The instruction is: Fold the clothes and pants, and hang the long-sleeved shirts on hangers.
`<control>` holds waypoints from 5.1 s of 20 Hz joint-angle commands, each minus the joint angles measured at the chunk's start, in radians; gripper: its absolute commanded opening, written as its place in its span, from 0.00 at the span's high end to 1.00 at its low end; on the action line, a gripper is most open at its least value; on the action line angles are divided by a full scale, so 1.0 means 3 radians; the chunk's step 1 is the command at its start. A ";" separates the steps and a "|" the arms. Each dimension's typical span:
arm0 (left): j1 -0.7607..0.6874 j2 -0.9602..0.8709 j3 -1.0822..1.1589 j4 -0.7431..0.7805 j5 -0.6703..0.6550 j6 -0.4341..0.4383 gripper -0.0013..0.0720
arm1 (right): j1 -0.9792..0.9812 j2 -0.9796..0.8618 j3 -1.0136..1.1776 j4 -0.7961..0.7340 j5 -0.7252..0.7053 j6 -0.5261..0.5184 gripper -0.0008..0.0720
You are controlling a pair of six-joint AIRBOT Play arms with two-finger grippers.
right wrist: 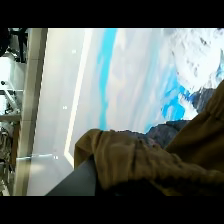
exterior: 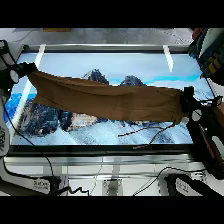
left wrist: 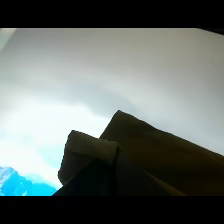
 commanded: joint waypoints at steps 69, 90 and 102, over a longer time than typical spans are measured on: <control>0.0215 0.0065 -0.1728 -0.1858 0.0624 -0.0738 0.02 | 0.0057 -0.0261 0.1551 -0.0264 0.2771 -0.4298 0.37; 0.0019 -0.0141 -0.0866 -0.0785 0.0299 -0.0445 0.96 | 0.0076 -0.0262 0.1551 0.0610 0.2370 -0.4295 0.72; 0.0069 0.1076 -0.2267 -0.0155 -0.0429 -0.0472 0.95 | 0.1771 -0.0856 0.1563 0.1357 0.1483 -0.4096 0.96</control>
